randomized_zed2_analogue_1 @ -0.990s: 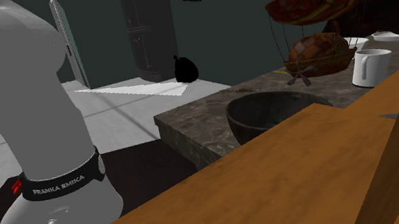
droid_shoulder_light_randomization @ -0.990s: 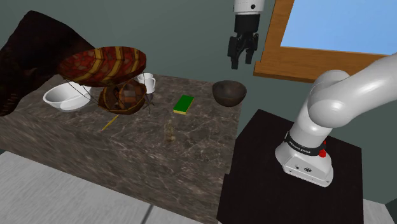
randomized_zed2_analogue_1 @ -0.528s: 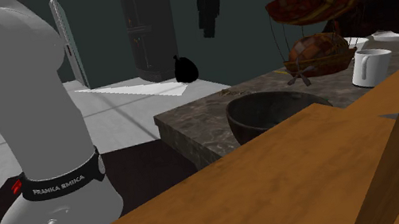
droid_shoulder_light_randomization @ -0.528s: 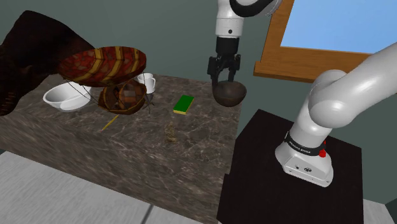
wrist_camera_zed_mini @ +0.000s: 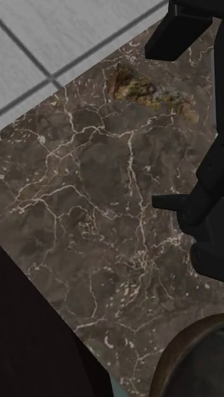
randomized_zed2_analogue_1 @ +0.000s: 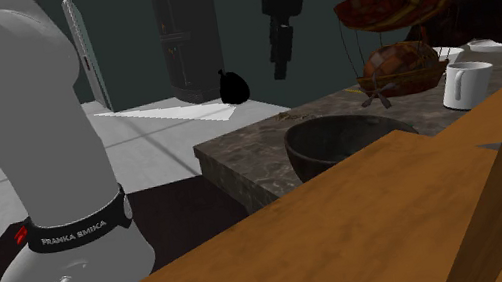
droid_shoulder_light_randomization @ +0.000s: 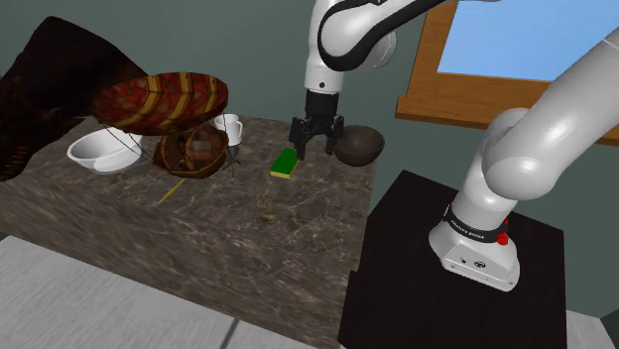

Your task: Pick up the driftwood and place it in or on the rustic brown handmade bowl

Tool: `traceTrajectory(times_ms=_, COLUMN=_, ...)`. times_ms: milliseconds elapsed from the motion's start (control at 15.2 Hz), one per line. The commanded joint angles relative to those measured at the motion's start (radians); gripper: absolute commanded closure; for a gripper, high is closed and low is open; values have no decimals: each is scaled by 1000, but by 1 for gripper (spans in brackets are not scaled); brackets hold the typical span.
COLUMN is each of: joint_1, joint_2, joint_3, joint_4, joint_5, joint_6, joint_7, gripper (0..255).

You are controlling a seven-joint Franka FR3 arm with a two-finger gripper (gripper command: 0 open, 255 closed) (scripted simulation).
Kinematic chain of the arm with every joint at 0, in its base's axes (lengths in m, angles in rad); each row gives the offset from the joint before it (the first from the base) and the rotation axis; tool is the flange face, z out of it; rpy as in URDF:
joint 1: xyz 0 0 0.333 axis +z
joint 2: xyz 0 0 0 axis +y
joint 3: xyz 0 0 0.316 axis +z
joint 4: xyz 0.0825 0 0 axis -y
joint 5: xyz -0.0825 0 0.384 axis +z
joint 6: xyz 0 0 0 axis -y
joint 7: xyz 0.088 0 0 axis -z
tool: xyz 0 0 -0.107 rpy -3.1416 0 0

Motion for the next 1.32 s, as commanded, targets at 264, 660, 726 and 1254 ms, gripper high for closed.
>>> traceTrajectory(times_ms=264, joint_1=33, joint_2=230, joint_3=40, joint_4=83, joint_5=96, joint_6=190, joint_7=32, gripper=0)
traceTrajectory(times_ms=660, joint_1=61, joint_2=465, joint_3=70, joint_4=215, joint_5=176, joint_6=338, joint_7=53, gripper=0)
traceTrajectory(times_ms=726, joint_1=65, joint_2=503, joint_3=74, joint_4=241, joint_5=187, joint_6=359, joint_7=57, gripper=0)
traceTrajectory(times_ms=1254, joint_1=86, joint_2=625, joint_3=95, joint_4=279, joint_5=221, joint_6=456, joint_7=41, gripper=0)
